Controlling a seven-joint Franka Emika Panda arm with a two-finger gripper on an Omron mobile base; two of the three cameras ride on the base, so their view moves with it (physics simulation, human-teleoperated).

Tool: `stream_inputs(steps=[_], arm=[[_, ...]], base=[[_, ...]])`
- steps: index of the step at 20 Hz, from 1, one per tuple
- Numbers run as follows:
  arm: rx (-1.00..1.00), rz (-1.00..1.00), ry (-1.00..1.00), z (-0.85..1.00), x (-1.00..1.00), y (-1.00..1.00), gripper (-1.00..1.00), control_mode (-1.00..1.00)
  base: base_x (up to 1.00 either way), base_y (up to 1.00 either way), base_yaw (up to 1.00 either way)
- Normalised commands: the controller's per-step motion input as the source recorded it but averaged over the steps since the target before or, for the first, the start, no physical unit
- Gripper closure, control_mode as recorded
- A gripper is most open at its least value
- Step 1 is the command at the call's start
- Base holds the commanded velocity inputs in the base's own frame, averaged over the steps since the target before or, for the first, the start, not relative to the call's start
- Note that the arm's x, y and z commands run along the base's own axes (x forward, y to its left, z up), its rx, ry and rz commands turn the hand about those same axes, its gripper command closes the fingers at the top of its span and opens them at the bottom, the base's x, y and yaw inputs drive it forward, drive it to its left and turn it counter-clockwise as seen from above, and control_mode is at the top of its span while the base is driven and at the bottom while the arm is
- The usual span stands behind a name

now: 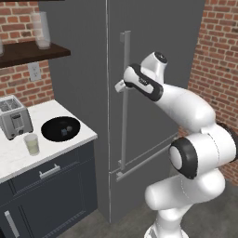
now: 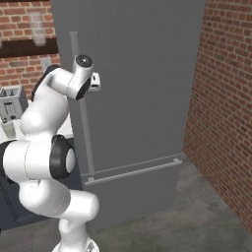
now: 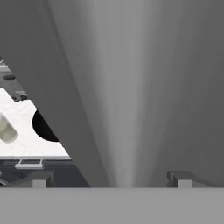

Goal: Grab a lemon wedge from the fridge and one ice cube from the ice bowl, and put them in the glass of lemonade.

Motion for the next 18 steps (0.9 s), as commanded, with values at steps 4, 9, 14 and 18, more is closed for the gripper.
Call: stream_inputs(steps=[4, 9, 14, 18], arm=[[0.00, 0.01, -0.01, -0.18, 0.40, 0.00, -1.00, -1.00], [0.00, 0.00, 0.00, -0.11, 0.30, 0.00, -1.00, -1.00], [0.00, 0.00, 0.00, -0.12, 0.23, 0.00, -1.00, -1.00], [0.00, 0.00, 0.00, -0.21, 0.10, 0.02, -1.00, -1.00]], base=[[0.00, 0.00, 0.00], [0.00, 0.00, 0.00], [0.00, 0.00, 0.00], [0.00, 0.00, 0.00]])
